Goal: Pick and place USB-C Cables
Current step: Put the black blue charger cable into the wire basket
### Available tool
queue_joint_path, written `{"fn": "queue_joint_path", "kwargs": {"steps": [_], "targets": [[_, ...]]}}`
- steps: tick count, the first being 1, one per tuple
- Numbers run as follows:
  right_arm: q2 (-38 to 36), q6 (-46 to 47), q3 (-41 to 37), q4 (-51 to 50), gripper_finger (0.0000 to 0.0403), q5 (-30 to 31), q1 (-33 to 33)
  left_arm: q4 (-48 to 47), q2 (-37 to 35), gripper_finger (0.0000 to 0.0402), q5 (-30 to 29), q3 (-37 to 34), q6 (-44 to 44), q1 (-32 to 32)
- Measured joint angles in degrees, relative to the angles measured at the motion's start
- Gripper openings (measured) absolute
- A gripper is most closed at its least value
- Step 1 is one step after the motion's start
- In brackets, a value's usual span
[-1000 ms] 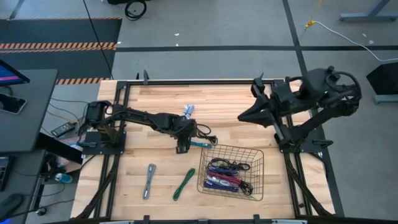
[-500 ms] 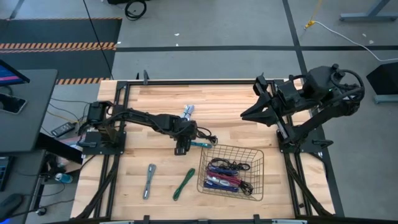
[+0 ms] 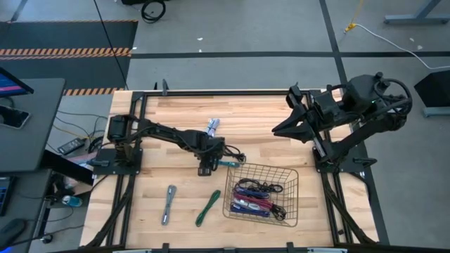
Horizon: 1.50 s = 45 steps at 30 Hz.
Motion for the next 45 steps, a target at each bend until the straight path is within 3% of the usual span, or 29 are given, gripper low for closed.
{"fn": "queue_joint_path", "kwargs": {"steps": [5,11,12,19,28,33,37,45], "targets": [[0.0,0.0,0.0,0.01,0.0039,0.0,0.0,-0.37,-0.08,0.0172,-0.25,0.44,-2.08,0.24],[0.0,0.02,0.0,-0.01,0.0039,0.0,0.0,-4.64,0.54,0.0038,-1.49,4.52,-4.72,1.21],[0.0,0.02,0.0,-0.01,0.0039,0.0,0.0,-5.19,0.55,0.0032,-1.57,5.27,-5.3,1.44],[0.0,0.41,0.0,-0.04,0.0039,-0.03,0.0,-16.19,0.55,0.0032,-3.26,14.16,-5.97,1.88],[0.0,0.56,0.0,-0.12,0.0039,-0.04,0.0,-33.13,0.36,0.0032,-5.01,33.81,-4.15,-1.07],[0.0,0.09,0.0,-0.12,0.0039,-0.04,0.0,-34.33,0.22,0.0032,-11.07,44.47,-2.45,-3.59],[0.0,0.0,0.0,-0.12,0.0039,-0.04,0.0,-34.01,0.18,0.0032,-11.42,51.14,-0.63,-5.31],[0.0,-0.42,0.0,-0.07,0.0039,-0.04,0.0,-29.76,0.61,0.0032,-11.19,52.55,0.22,-8.8]]}}
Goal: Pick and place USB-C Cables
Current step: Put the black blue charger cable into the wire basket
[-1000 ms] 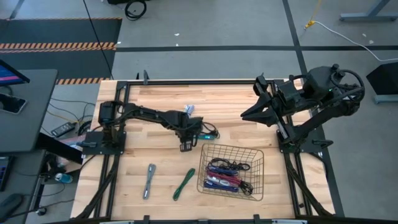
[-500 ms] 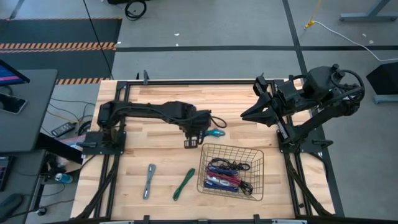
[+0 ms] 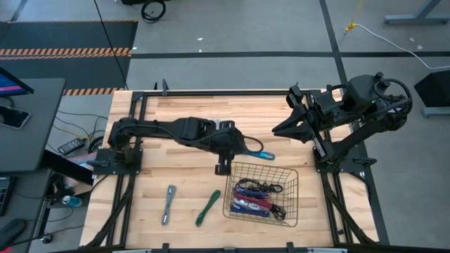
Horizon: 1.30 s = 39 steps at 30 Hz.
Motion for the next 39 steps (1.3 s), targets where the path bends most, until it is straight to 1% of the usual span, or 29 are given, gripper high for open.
{"fn": "queue_joint_path", "kwargs": {"steps": [2,5,8,12,14,18,23,39], "targets": [[0.0,-0.04,0.0,0.03,0.0039,0.0,0.0,1.84,0.31,0.0032,0.57,-1.32,-0.25,-0.51],[0.0,-0.03,0.0,0.08,0.0039,0.02,0.0,6.3,1.62,0.0032,4.3,-2.89,-0.82,-0.69],[0.0,-0.03,0.0,0.11,0.0039,0.03,0.0,8.67,4.17,0.0032,6.8,-3.25,-1.43,-0.69],[0.0,-0.03,0.0,0.28,0.0039,0.15,0.0,8.16,8.31,0.0032,9.53,-3.33,-1.7,-0.67],[0.0,0.2,0.0,0.5,0.0039,0.59,-0.01,6.36,10.29,0.0032,10.31,-3.33,-1.51,-0.7],[0.02,0.44,0.0,0.54,0.0039,1.46,-0.01,6.23,14.49,0.0032,12.05,-3.36,-0.16,-1.16],[0.02,0.45,0.0,0.73,0.0039,1.68,0.0,7.9,17.06,0.0032,19.29,-3.38,-0.15,-1.43],[0.02,0.58,0.0,0.95,0.0039,1.73,0.0,10.06,17.04,0.0032,19.58,-3.36,-0.65,-1.4]]}}
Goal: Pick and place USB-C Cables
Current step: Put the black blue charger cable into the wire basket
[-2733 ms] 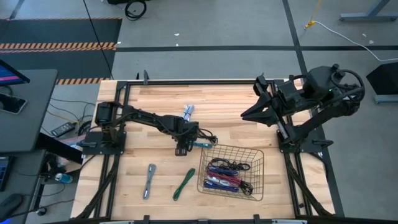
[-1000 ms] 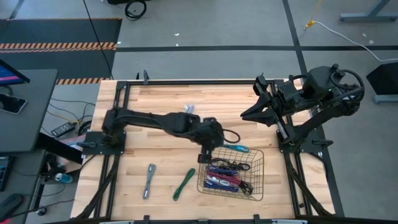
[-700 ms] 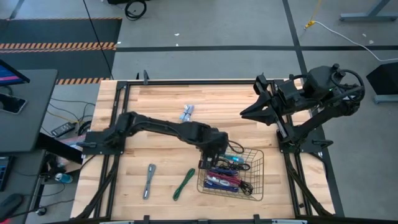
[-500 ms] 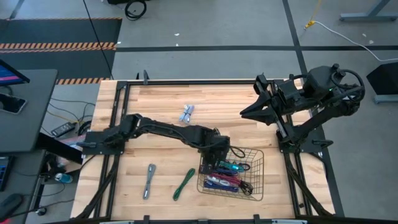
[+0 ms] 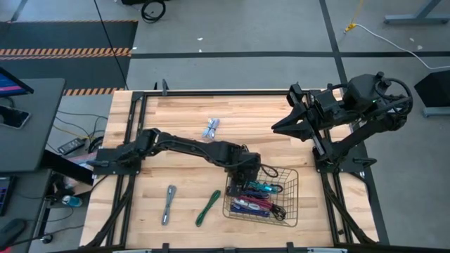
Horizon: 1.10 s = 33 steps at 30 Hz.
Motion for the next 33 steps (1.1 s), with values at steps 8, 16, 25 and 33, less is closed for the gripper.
{"fn": "queue_joint_path", "kwargs": {"steps": [8,16,25,33], "targets": [[0.0,-0.15,0.0,0.0,0.0039,0.0,0.0,2.95,0.0,0.0032,0.0,0.0,-0.03,0.03],[0.0,-0.16,0.0,0.0,0.0039,0.0,-0.01,3.85,0.0,0.0032,0.01,0.0,-0.01,0.28],[0.0,-0.16,0.0,0.0,0.0039,0.0,-0.02,3.87,0.0,0.0032,0.04,0.0,-0.92,0.4],[0.0,-0.16,0.0,0.0,0.0039,0.0,-0.02,4.42,1.2,0.0032,3.79,0.13,-1.5,0.67]]}}
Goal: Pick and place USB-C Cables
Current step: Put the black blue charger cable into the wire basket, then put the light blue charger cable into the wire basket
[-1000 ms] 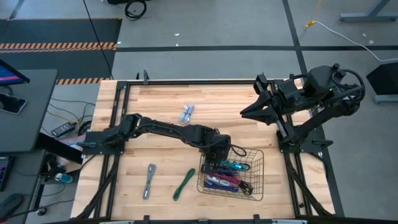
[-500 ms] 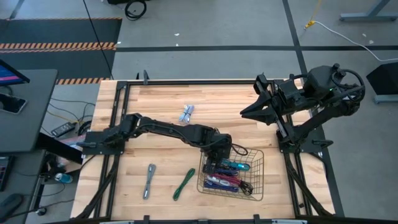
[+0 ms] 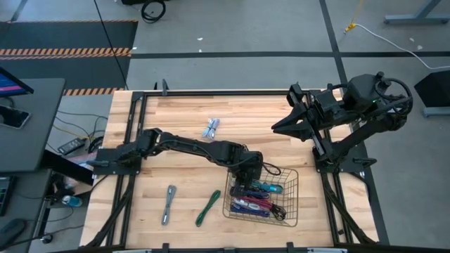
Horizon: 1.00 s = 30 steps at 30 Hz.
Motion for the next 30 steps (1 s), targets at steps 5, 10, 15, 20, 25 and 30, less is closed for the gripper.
{"fn": "queue_joint_path", "kwargs": {"steps": [5,10,15,20,25,30], "targets": [[0.02,0.02,0.0,0.11,0.0039,-0.02,0.02,1.27,2.82,0.0032,3.11,-0.04,-1.27,0.59],[0.02,0.0,0.0,0.04,0.0039,-0.04,0.0,1.5,2.95,0.0032,1.7,-0.04,-1.09,1.07],[0.03,0.0,0.0,0.0,0.0039,-0.04,0.01,0.72,2.95,0.0032,-0.74,-0.04,-1.11,1.28],[0.04,-0.02,0.0,0.02,0.0039,-0.04,0.0,0.67,2.95,0.0039,-0.87,-0.04,-1.1,1.28],[0.04,-0.44,0.0,0.0,0.0039,-0.04,0.02,0.85,2.95,0.0113,-0.82,-0.04,-1.09,1.27],[0.02,-0.46,0.0,-0.03,0.0039,-0.04,0.01,1.08,2.95,0.0147,-0.84,0.43,-1.05,1.35]]}}
